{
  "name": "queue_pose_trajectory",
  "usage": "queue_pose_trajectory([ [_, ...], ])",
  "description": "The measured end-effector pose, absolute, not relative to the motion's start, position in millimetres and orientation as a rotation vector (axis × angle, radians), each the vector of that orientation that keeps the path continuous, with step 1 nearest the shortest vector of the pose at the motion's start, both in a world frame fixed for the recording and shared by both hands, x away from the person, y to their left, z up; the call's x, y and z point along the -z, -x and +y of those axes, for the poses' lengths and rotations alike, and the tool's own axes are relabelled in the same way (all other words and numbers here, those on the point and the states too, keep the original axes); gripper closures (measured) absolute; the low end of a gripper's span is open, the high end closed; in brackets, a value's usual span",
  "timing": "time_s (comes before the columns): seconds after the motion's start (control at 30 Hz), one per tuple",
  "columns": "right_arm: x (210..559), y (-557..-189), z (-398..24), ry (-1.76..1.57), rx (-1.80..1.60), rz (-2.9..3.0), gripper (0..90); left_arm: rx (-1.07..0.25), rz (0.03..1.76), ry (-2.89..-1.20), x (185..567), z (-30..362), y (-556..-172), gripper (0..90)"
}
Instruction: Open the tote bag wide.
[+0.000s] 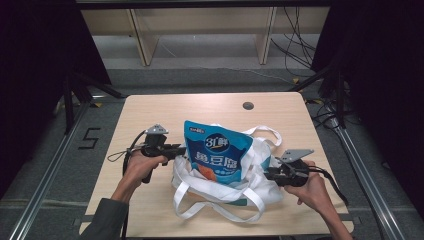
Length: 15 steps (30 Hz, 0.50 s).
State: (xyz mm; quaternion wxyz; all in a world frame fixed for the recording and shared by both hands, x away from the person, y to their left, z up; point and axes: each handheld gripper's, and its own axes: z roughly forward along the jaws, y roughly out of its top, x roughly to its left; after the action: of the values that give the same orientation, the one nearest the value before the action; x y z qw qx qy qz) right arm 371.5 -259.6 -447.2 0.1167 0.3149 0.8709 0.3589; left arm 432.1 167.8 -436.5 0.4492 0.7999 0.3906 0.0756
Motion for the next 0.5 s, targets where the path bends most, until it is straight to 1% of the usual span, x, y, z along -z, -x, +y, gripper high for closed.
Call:
queue_pose_trajectory([
  [0.03, 439.4, -370.7, -262.3, -0.904, -1.063, 2.534, 70.0, -0.207, 0.973, -1.991, 440.8, 167.4, -433.3, 78.0],
  [0.07, 433.9, -369.6, -262.3, -0.928, -1.110, 2.496, 69.6, -0.221, 0.959, -2.048, 445.4, 170.0, -436.0, 78.5],
  [0.13, 415.6, -368.8, -263.2, -0.925, -1.179, 2.427, 69.6, -0.213, 0.986, -2.045, 454.9, 172.0, -439.2, 79.5],
  [0.17, 406.5, -369.2, -262.6, -0.920, -1.212, 2.395, 69.8, -0.200, 1.007, -2.012, 458.0, 171.6, -439.8, 79.7],
  [0.23, 389.4, -373.3, -261.5, -0.853, -1.251, 2.343, 72.6, -0.199, 1.005, -2.004, 459.7, 171.5, -440.5, 80.0],
  [0.3, 381.4, -377.4, -251.4, -0.827, -1.311, 2.330, 76.3, -0.211, 0.976, -2.046, 457.7, 172.0, -441.4, 80.0],
  [0.33, 380.4, -380.2, -245.5, -0.817, -1.305, 2.347, 78.3, -0.226, 0.984, -2.031, 458.4, 169.9, -441.1, 80.0],
  [0.37, 382.8, -383.9, -238.2, -0.803, -1.301, 2.369, 81.5, -0.232, 0.970, -2.059, 458.5, 170.1, -441.8, 80.0],
  [0.43, 395.6, -390.7, -224.4, -0.799, -1.215, 2.444, 87.0, -0.239, 0.974, -2.061, 460.6, 170.9, -442.5, 79.9],
  [0.5, 409.2, -393.3, -219.8, -0.805, -1.097, 2.523, 89.4, -0.233, 0.986, -2.041, 464.9, 173.1, -443.1, 79.9],
])
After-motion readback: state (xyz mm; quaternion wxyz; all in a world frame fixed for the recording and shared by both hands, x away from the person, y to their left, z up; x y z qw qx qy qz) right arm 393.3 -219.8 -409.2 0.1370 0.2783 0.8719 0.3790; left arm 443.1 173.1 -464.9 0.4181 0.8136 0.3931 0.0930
